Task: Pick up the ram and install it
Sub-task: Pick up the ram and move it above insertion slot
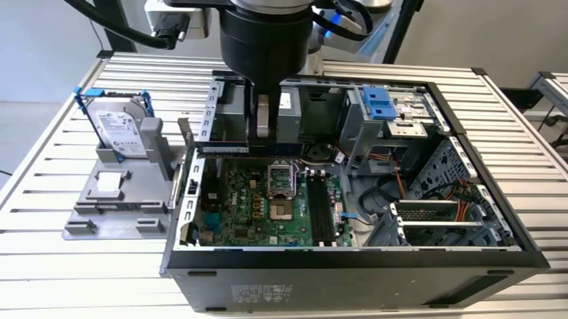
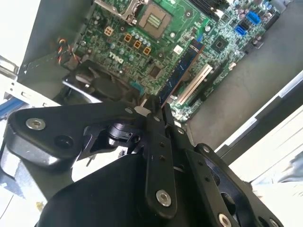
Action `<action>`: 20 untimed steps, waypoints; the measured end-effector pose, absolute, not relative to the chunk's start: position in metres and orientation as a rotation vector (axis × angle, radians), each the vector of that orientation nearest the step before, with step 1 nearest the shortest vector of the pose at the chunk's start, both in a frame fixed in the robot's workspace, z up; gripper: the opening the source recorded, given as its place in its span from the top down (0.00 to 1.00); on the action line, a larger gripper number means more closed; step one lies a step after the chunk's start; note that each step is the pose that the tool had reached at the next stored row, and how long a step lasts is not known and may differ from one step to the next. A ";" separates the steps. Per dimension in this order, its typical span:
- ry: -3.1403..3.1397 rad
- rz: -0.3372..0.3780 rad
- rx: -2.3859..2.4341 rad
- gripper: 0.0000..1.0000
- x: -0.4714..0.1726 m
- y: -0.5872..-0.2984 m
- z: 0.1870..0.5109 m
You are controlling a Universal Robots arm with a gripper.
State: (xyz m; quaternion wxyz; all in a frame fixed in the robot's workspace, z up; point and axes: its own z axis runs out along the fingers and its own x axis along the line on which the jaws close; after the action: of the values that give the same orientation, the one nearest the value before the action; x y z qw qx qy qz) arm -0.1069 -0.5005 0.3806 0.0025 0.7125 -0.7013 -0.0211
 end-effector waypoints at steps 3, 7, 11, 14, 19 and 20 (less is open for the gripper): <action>-2.200 -0.066 2.235 1.00 -0.100 -0.501 0.381; -2.200 -0.066 2.235 1.00 -0.091 -0.501 0.381; -2.200 -0.066 2.235 1.00 -0.081 -0.500 0.381; -2.200 -0.066 2.235 1.00 -0.071 -0.500 0.381; -2.200 -0.066 2.235 1.00 -0.057 -0.500 0.381; -2.200 -0.066 2.235 1.00 -0.054 -0.500 0.381</action>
State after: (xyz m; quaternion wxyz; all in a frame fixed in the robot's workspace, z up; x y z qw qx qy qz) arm -0.0537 -0.5002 0.3805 0.0025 0.7125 -0.7013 -0.0211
